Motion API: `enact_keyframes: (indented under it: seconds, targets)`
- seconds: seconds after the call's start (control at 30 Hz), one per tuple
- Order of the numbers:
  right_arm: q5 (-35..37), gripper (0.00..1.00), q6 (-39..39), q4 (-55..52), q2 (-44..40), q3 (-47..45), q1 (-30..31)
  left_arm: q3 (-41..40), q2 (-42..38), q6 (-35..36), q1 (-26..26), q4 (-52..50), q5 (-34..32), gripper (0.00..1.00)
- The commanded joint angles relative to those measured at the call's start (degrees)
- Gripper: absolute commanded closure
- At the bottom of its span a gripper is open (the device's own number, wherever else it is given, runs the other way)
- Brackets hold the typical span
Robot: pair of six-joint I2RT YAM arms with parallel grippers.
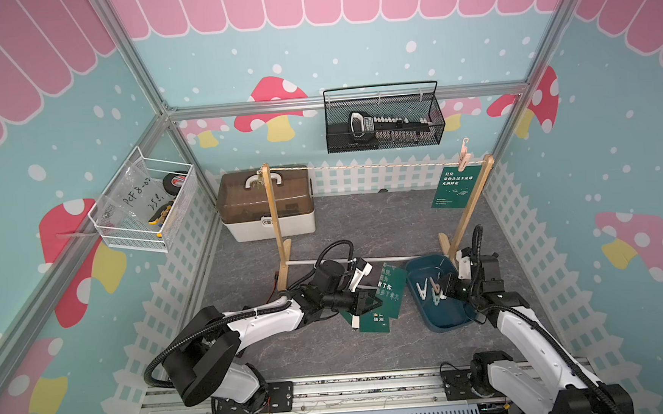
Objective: Remove the postcards from the strings
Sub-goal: Place the postcard on the postcard.
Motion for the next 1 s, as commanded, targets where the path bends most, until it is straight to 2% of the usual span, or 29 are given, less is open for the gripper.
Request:
enact_keyframes:
  seconds: [0.0,0.17,0.37,0.53,0.63,0.77,0.83,0.97]
  targets:
    - [2.6,0.88,-0.3,2.6,1.4,-0.8,-0.2,-3.3,-2.1,-9.2,-0.2,4.1,-4.9,1.00]
    - [2.9,0.87,0.3,5.5,4.4,-1.9,-0.2,-10.6,-3.4,-15.2,-1.7,14.5,-6.5,1.00]
    - [2.6,0.80,-0.6,6.6,9.3,-0.9,-0.2,-13.9,-1.7,-18.5,-2.9,17.2,-7.5,1.00]
    - [1.7,0.67,-1.6,6.4,10.3,-0.1,-0.2,-13.1,-1.9,-19.2,-3.4,12.4,-10.4,1.00]
    - [1.7,0.60,-1.7,5.8,9.7,0.3,-0.2,-12.8,-2.2,-17.0,-3.5,9.7,-12.9,1.00]
    - [1.7,0.52,-2.1,4.3,8.4,1.1,-0.2,-10.1,0.0,-14.0,-3.5,3.5,-13.0,1.00]
    - [1.9,0.46,-2.5,2.9,7.5,1.8,-0.2,-10.3,1.1,-14.7,-3.5,4.4,-12.7,1.00]
    - [1.7,0.45,-3.5,0.1,4.0,3.2,-0.2,-10.0,1.9,-13.9,-3.9,4.1,-13.6,0.99]
